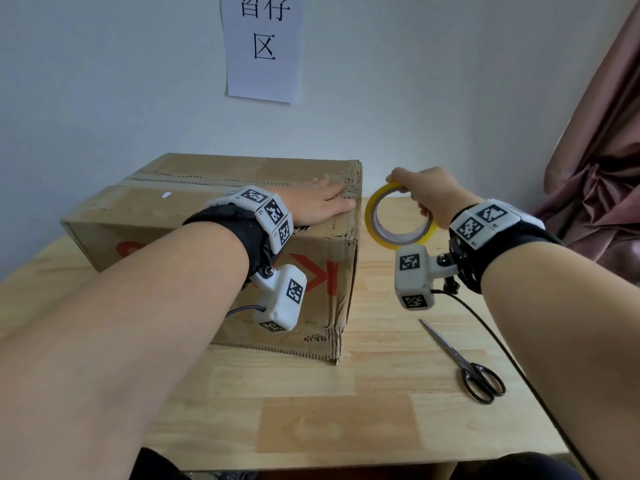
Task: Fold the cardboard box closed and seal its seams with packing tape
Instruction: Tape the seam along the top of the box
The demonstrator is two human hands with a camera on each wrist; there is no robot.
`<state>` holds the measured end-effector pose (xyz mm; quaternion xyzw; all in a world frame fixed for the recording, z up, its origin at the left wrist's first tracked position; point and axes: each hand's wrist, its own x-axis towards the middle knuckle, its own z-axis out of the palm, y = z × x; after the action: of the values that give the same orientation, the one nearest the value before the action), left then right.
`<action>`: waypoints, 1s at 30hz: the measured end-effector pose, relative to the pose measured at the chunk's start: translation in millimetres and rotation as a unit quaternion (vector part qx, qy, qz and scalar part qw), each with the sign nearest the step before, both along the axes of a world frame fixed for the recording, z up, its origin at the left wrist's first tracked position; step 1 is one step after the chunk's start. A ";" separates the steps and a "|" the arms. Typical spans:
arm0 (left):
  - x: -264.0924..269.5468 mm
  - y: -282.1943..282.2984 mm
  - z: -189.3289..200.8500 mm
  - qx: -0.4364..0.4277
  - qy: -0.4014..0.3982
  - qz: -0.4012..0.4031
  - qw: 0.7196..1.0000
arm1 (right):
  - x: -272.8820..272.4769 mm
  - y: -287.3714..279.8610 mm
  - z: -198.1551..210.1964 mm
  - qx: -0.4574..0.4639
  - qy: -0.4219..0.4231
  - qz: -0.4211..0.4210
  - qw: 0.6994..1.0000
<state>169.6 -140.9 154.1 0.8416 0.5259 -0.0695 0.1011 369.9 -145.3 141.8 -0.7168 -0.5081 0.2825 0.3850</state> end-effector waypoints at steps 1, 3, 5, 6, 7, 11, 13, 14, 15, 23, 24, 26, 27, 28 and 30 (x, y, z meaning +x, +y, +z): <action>-0.2 0.2 0.1 -0.003 -0.001 0.002 1.000 | 0.8 -0.4 -6.5 -0.004 0.021 0.003 1.000; 0.9 0.4 0.2 0.000 0.003 0.003 1.000 | 1.1 -1.4 -13.0 -0.004 0.038 0.013 0.999; 4.0 0.0 2.0 -0.001 0.012 0.004 1.000 | 0.1 -2.0 -9.9 0.044 -0.032 0.027 0.998; 6.2 -1.2 3.7 0.001 0.018 0.004 1.000 | -3.0 -3.5 -4.5 0.081 -0.087 0.047 0.992; 8.2 -2.6 5.4 0.006 0.021 0.001 1.000 | -8.8 -6.4 1.9 0.112 -0.138 0.079 0.981; 6.9 -6.8 8.7 0.012 -0.022 -0.009 1.000 | -39.8 -15.5 21.9 0.067 -0.273 0.210 0.936; -4.9 -5.6 7.9 -0.002 -0.053 -0.013 0.998 | -49.7 -16.7 28.6 0.014 -0.342 0.234 0.910; -12.3 -3.8 6.5 -0.004 -0.064 -0.011 0.998 | -52.9 -16.8 32.4 -0.010 -0.371 0.237 0.898; -20.1 -2.4 5.7 -0.003 -0.069 -0.009 0.998 | -56.1 -16.8 36.1 -0.029 -0.399 0.236 0.886; -97.8 13.2 2.2 -0.001 -0.060 0.020 0.998 | -88.7 7.2 41.2 -0.088 -0.517 0.178 0.833; -111.1 13.1 2.2 0.005 -0.050 0.027 0.998 | -90.9 7.8 42.0 -0.090 -0.521 0.169 0.832; -136.3 10.9 4.3 0.016 -0.044 0.062 0.997 | -93.5 8.9 42.9 -0.088 -0.528 0.153 0.831; -146.3 10.6 5.0 0.020 -0.046 0.087 0.995 | -95.0 10.0 42.2 -0.085 -0.526 0.148 0.833; -153.3 11.4 5.7 0.023 -0.042 0.110 0.993 | -96.5 10.3 41.6 -0.083 -0.519 0.151 0.837; -153.7 17.2 4.1 0.034 -0.016 0.142 0.989 | -95.4 12.1 39.4 -0.089 -0.496 0.171 0.846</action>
<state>16.0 -123.7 158.2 0.7621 0.6409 -0.0232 0.0893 274.6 -133.2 181.2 -0.6943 -0.7186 -0.0059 -0.0382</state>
